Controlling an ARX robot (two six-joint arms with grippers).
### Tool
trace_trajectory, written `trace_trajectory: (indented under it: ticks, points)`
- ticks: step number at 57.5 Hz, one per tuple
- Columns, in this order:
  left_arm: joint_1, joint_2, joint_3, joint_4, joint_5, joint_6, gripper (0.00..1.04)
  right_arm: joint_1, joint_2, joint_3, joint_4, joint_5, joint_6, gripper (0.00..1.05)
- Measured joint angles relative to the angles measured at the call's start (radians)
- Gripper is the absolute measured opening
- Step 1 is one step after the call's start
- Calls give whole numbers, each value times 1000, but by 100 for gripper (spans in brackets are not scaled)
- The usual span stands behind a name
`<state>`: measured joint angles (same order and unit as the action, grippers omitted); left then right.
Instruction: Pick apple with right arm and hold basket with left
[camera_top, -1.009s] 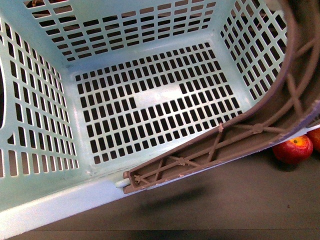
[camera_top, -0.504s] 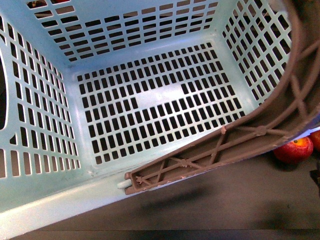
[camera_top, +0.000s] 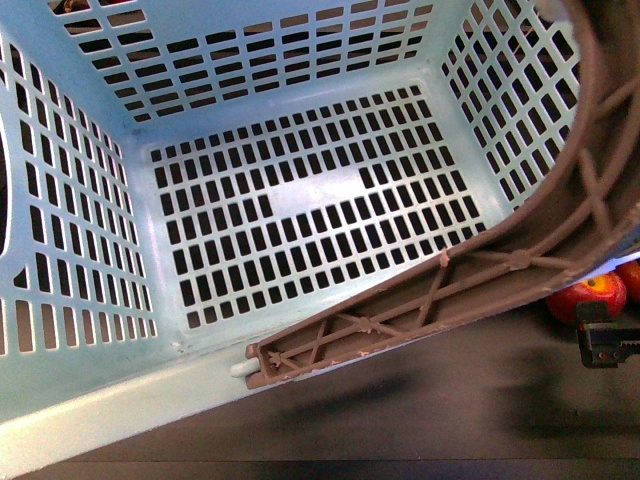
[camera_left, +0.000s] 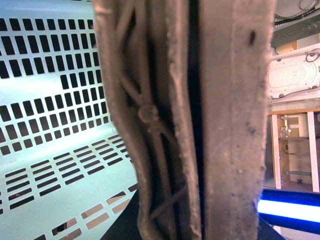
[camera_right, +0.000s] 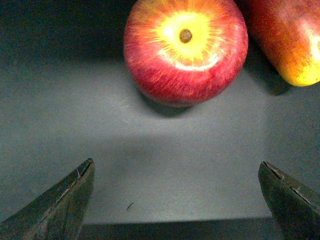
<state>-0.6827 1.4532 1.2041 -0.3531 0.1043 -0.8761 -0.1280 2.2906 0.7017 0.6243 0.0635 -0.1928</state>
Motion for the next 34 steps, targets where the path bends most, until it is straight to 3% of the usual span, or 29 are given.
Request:
trace_trajectory:
  ticks: [34]
  points:
    - [0,0,0,0,0,0,16,0,132,243,-111,-26,47,96]
